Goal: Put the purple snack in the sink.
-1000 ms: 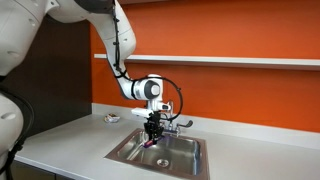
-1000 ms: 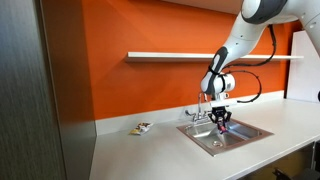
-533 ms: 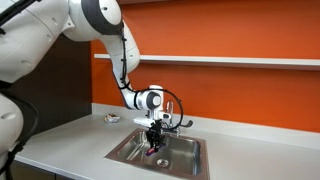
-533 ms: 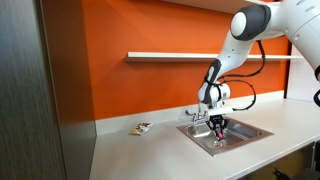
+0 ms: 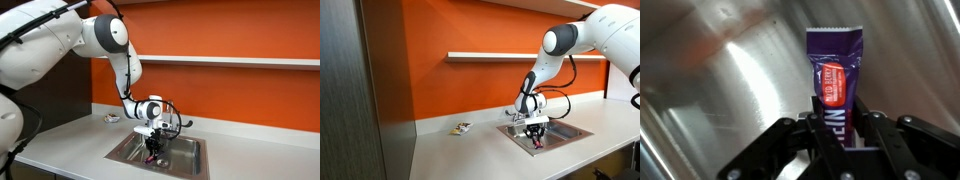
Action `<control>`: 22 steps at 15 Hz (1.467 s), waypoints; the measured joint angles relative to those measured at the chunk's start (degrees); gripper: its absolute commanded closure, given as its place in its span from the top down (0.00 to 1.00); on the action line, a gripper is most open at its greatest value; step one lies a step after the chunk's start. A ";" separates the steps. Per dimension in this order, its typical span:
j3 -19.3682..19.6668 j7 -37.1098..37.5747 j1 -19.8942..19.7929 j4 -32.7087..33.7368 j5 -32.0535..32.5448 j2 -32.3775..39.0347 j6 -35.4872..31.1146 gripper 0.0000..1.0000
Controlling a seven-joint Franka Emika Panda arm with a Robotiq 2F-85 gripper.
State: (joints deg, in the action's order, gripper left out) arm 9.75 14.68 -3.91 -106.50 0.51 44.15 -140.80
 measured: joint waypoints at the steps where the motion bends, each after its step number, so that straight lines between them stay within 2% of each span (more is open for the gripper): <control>1: -0.13 0.00 0.00 0.75 -0.16 0.97 -0.04 0.09; 11: -0.31 0.00 0.00 4.97 -0.84 5.85 0.03 0.09; 12: -0.31 0.00 0.00 4.98 -0.85 5.86 0.03 0.18; 13: -0.31 0.00 0.00 4.99 -0.85 5.87 0.03 0.58; 14: -0.31 0.00 0.00 4.99 -0.86 5.86 0.04 0.58; 15: -0.31 0.00 0.00 5.00 -0.87 5.87 0.04 0.63; 20: -0.16 0.00 0.21 5.02 -0.86 5.46 0.04 1.00; 22: 0.13 0.00 0.52 4.93 -0.84 4.46 0.04 1.00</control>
State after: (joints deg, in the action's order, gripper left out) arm 9.88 14.67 -3.39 -101.57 -0.33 48.60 -140.76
